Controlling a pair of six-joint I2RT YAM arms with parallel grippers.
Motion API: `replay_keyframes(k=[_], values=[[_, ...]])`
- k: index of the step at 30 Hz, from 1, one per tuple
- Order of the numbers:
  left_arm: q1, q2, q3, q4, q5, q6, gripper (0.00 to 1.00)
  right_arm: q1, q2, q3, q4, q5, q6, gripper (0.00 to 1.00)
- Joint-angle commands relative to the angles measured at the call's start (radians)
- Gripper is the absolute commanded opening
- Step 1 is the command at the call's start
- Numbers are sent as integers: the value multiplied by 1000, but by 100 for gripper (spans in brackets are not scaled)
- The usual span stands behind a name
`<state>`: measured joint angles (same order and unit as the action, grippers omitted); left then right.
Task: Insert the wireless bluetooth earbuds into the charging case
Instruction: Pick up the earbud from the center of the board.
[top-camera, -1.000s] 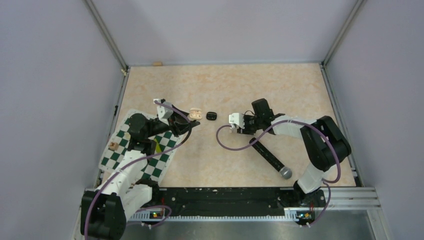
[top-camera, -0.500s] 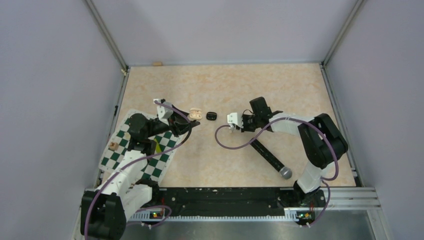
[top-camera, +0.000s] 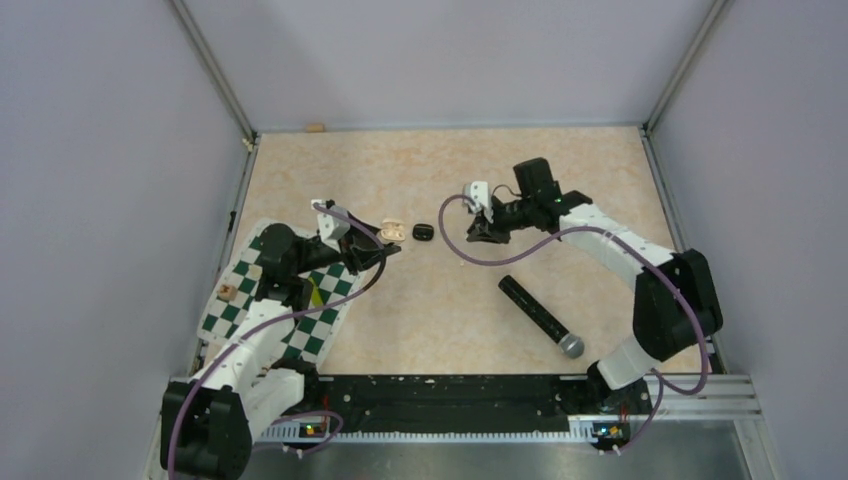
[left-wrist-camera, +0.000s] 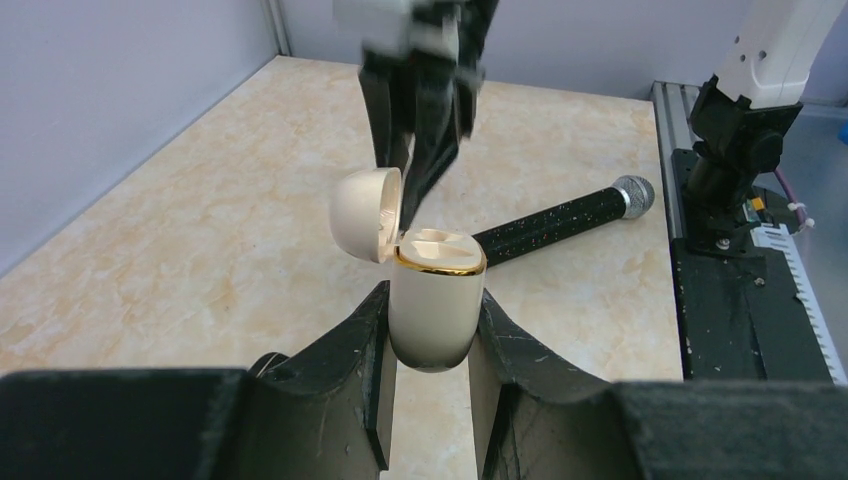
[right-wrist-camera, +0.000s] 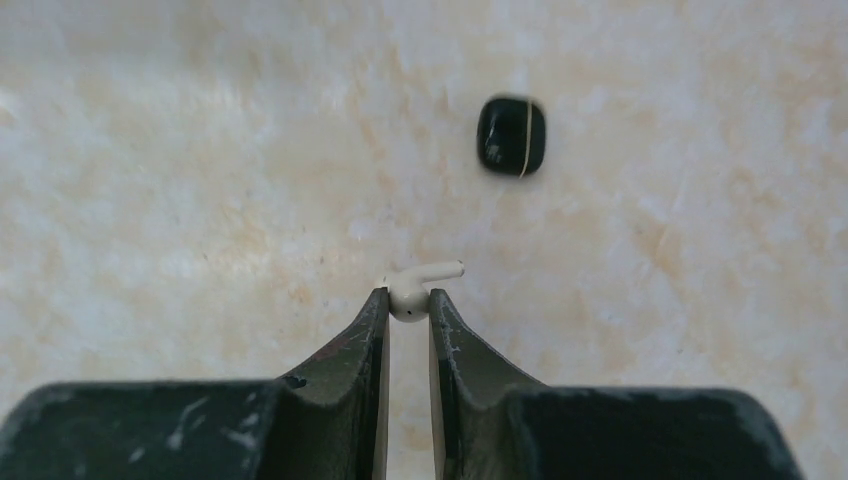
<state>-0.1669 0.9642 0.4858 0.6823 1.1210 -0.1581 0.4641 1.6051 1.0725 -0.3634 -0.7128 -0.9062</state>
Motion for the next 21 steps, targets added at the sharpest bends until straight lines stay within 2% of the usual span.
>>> replay_keyframes(k=[1, 4, 7, 8, 10, 12, 14, 17, 21], values=[[-24, 3, 62, -90, 37, 126, 0, -59, -133, 149, -104, -357, 188, 9], [-61, 13, 88, -186, 44, 250, 0, -79, -169, 169, -73, -537, 331, 9], [-115, 40, 214, -546, 14, 531, 0, -80, -205, 116, 128, -695, 591, 9], [-144, 55, 265, -695, -19, 652, 0, -80, -222, 69, 291, -725, 748, 9], [-212, 91, 366, -934, -91, 832, 0, -78, -276, -54, 751, -740, 1211, 9], [-244, 122, 440, -1050, -124, 914, 0, -79, -291, -174, 1183, -727, 1554, 9], [-260, 154, 498, -1117, -138, 959, 0, -74, -280, -209, 1434, -699, 1781, 9], [-279, 206, 568, -1187, -173, 999, 0, -71, -271, -234, 1575, -644, 1924, 9], [-290, 245, 595, -1188, -165, 987, 0, -68, -298, -260, 1587, -593, 1940, 9]])
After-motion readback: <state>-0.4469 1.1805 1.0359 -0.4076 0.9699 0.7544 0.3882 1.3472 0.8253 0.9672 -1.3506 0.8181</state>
